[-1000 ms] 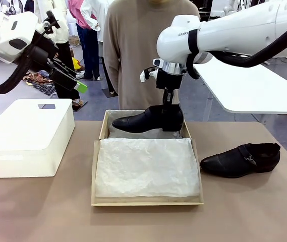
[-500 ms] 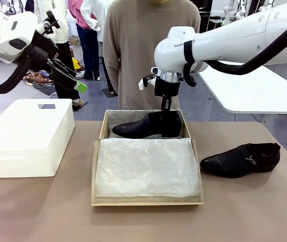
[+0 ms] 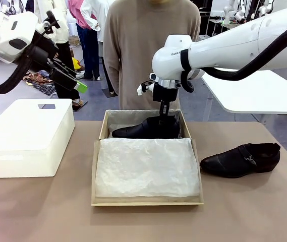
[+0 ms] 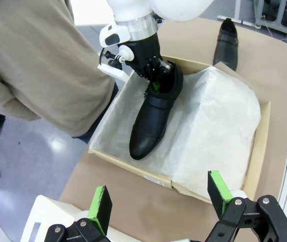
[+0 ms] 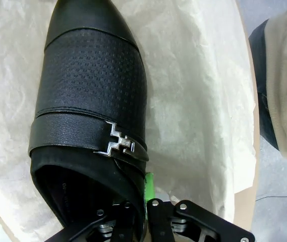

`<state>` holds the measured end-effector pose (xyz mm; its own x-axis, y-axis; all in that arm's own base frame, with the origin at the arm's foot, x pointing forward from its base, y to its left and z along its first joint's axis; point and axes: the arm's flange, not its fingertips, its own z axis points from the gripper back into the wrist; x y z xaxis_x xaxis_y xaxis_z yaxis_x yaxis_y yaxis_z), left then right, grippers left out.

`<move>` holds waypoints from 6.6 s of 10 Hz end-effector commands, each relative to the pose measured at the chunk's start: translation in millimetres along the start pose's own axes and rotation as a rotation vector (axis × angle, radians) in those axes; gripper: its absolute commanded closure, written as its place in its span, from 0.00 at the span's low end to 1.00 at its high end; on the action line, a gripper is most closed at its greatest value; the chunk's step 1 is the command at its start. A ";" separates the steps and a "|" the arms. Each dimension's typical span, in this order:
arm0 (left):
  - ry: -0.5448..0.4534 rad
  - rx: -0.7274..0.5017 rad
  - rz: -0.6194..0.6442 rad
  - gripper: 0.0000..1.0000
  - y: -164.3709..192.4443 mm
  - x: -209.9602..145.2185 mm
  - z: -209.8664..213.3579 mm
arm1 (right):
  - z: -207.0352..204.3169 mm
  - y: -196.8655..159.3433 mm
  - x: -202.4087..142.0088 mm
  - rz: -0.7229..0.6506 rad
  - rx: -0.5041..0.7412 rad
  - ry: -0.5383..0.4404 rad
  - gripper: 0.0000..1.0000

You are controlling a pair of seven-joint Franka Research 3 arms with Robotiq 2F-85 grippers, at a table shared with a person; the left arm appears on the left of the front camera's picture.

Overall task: Pack the shoes into the box.
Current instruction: Place one shoe of the Shoes into the Shoes Box, then place the other shoe of the Shoes into the Shoes Box.

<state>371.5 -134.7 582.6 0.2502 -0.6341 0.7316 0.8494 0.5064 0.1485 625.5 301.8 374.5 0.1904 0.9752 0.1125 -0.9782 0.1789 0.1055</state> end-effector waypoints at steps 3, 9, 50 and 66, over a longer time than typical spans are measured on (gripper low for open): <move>-0.017 -0.017 -0.007 0.00 1.9 -2.4 -0.8 | 5.3 -4.3 7.3 -0.021 0.009 0.005 0.53; -0.017 -0.017 -0.007 0.00 1.9 -2.4 -0.8 | 38.1 5.6 5.1 -0.017 0.033 -0.022 0.00; -0.017 -0.017 -0.007 0.00 1.9 -2.4 -0.8 | 110.6 51.2 -230.7 0.012 -0.178 0.101 0.00; -0.017 -0.017 -0.007 0.00 1.9 -2.4 -0.8 | 76.2 58.5 -317.6 -0.035 -0.128 0.100 0.00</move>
<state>371.5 -134.4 582.6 0.2510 -0.6341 0.7314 0.8488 0.5073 0.1486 514.0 -6.4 420.4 0.2211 0.9752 0.0116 -0.9750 0.2213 -0.0183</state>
